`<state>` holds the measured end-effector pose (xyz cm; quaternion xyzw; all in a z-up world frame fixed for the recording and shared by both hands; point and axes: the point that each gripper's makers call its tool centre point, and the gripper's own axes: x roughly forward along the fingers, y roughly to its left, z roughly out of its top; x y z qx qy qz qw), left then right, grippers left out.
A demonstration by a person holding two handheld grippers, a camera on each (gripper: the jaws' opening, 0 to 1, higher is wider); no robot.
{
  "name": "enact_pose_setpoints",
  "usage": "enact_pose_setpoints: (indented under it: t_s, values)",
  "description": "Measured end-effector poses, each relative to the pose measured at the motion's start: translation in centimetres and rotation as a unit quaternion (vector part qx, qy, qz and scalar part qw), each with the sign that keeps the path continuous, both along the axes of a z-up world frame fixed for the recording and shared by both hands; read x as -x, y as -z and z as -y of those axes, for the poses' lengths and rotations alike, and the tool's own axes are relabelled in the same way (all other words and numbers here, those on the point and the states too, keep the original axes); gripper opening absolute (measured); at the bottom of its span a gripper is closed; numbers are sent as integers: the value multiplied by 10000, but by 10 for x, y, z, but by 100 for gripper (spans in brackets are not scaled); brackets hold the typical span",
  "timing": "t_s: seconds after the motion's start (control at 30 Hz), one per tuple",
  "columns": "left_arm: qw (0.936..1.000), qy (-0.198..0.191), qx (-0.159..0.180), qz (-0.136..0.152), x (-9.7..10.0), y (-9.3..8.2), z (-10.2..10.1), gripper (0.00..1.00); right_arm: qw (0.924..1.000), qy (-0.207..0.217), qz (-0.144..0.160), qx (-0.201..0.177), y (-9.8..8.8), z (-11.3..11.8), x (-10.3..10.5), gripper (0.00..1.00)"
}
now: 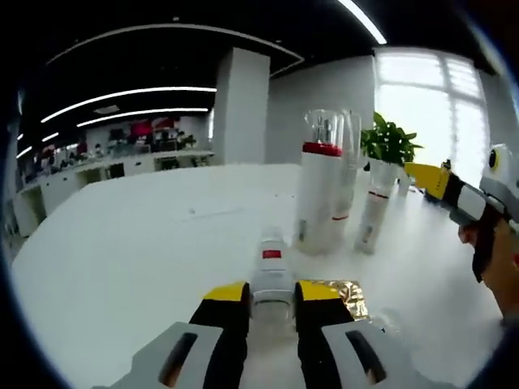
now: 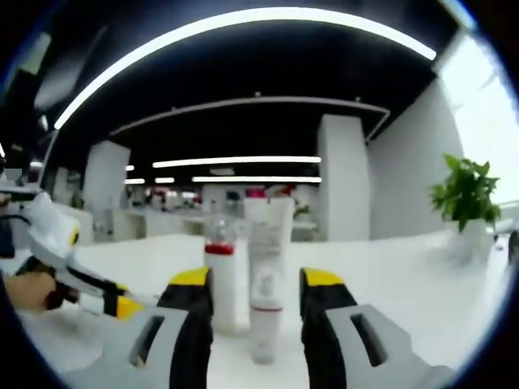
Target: Arrange the skincare products in the storage area until every visible bottle or jar stands upright without overlapping.
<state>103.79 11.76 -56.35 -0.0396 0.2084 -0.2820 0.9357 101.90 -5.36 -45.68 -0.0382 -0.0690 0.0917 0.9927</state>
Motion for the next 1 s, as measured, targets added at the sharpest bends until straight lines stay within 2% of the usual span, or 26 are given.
enact_pose_setpoints:
  t_s: [0.07,0.17,0.23,0.27,0.33,0.4,0.43,0.47,0.57,0.6,0.63,0.67,0.7,0.73,0.77,0.8,0.83,0.87,0.9,0.93,0.97,1.0]
  values:
    - [9990,23,388,-236,5,-5,-3,20,10000,-54,25,70,-1,-6,1,40]
    - [9964,-13,785,-325,7,-13,-12,20,9997,-123,50,187,-1,-13,2,39]
    - [9902,-14,1315,-460,10,-22,-16,20,9994,-178,46,280,1,-20,2,38]
    - [9842,18,1676,-564,12,-27,-18,20,9992,-214,31,329,3,-23,2,38]
    - [9763,29,2066,-648,12,-34,-23,20,9988,-302,-6,377,6,-29,2,38]
    - [9626,62,2603,-752,11,-43,-28,20,9981,-442,-64,416,10,-39,2,38]
    - [9605,75,2674,-765,11,-44,-28,20,9977,-534,-105,408,12,-43,2,39]
    - [9526,155,2920,-834,13,-48,-29,20,9965,-759,-218,289,16,-53,3,40]
    - [9366,272,3376,-895,19,-56,-31,20,9923,-1184,-289,-210,17,-69,6,40]
    - [9252,379,3661,-919,22,-61,-31,20,9888,-1359,-362,-504,18,-75,8,41]
    - [9165,502,3854,-943,26,-64,-30,20,9851,-1490,-448,-740,19,-79,10,42]
    - [9047,770,4087,-924,32,-70,-27,20,9790,-1673,-566,-1020,21,-84,10,43]
    - [8971,938,4222,-903,37,-73,-26,20,9660,-2036,-748,-1407,23,-93,13,45]
    - [8899,922,4358,-984,38,-73,-26,20,9545,-2345,-851,-1635,24,-100,16,48]
    - [8820,966,4504,-993,41,-74,-27,20,9354,-2635,-1007,-2131,23,-107,20,50]
    - [8762,1099,4591,-974,44,-76,-26,20,9245,-2728,-1028,-2456,21,-108,20,50]
    - [8660,1287,4739,-939,49,-81,-25,20,9031,-2911,-956,-3007,14,-107,21,48]
    - [8506,1414,4968,-986,54,-85,-25,20,8862,-3040,-961,-3361,10,-106,24,46]
    - [8420,1505,5079,-1018,57,-88,-24,20,8694,-3166,-987,-3662,8,-106,27,46]
    - [8326,1672,5187,-987,64,-93,-23,20,8412,-3339,-994,-4135,2,-104,28,46]
    - [8272,1757,5249,-972,68,-96,-22,20,8241,-3406,-954,-4424,-1,-101,29,49]
    - [8248,1806,5263,-1009,73,-96,-19,20,8034,-3401,-872,-4809,-6,-95,27,51]
